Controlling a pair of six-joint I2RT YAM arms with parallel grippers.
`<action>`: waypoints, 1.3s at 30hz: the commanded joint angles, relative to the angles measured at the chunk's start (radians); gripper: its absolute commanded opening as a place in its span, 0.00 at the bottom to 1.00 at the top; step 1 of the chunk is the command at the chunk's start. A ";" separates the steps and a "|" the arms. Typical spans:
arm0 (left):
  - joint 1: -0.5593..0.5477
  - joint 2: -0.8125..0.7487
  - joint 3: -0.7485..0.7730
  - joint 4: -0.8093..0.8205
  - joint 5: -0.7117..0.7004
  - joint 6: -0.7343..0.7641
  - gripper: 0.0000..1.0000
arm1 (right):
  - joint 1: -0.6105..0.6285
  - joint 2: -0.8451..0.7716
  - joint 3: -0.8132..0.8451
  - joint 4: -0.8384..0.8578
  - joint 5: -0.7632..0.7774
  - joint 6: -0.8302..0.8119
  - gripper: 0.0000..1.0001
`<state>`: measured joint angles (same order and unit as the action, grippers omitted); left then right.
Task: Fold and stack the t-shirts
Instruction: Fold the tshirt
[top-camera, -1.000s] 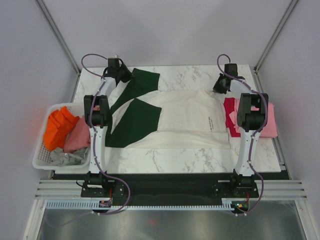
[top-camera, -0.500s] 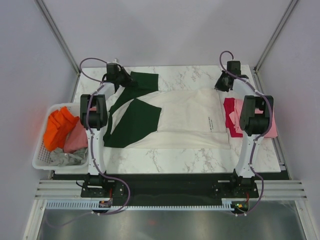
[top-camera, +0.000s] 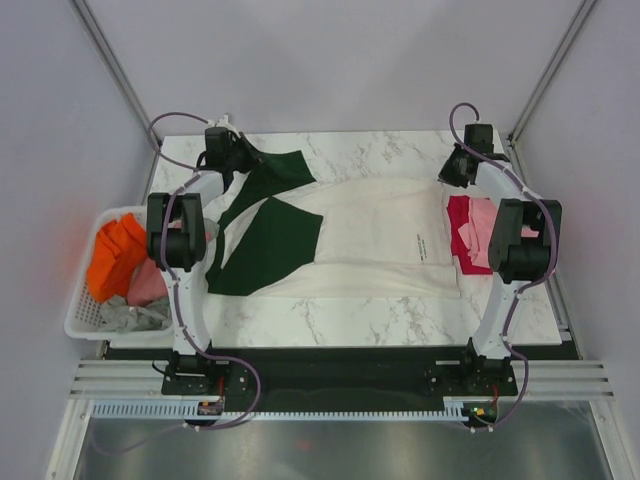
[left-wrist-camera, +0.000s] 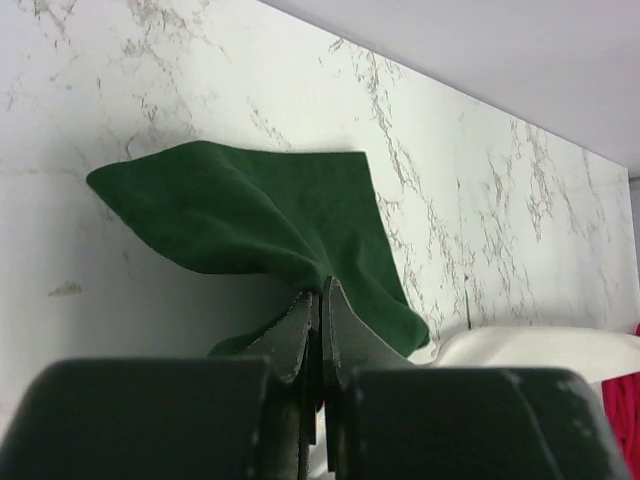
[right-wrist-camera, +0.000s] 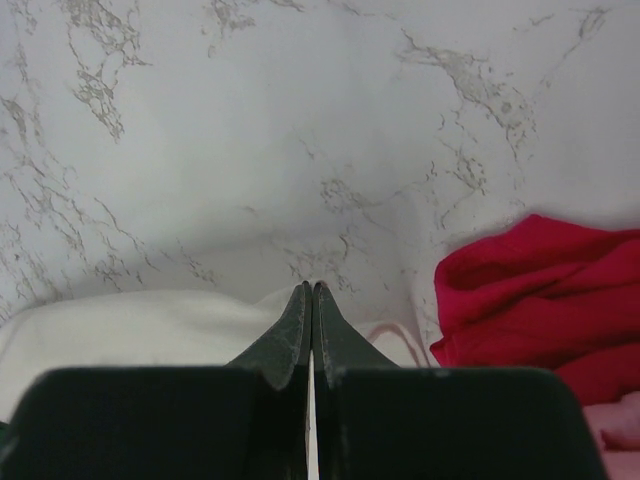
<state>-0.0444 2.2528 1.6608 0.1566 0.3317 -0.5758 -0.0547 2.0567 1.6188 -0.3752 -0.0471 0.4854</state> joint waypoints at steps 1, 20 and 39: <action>0.003 -0.114 -0.077 0.084 -0.005 0.071 0.02 | -0.013 -0.079 -0.031 0.012 0.001 0.004 0.00; 0.003 -0.472 -0.547 0.386 -0.031 0.110 0.02 | -0.019 -0.253 -0.220 0.021 -0.031 0.008 0.00; 0.001 -0.814 -0.946 0.508 -0.140 0.105 0.02 | -0.033 -0.458 -0.447 0.027 -0.023 0.021 0.00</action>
<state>-0.0444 1.5188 0.7643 0.5606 0.2466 -0.5076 -0.0784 1.6493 1.2072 -0.3676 -0.0814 0.4961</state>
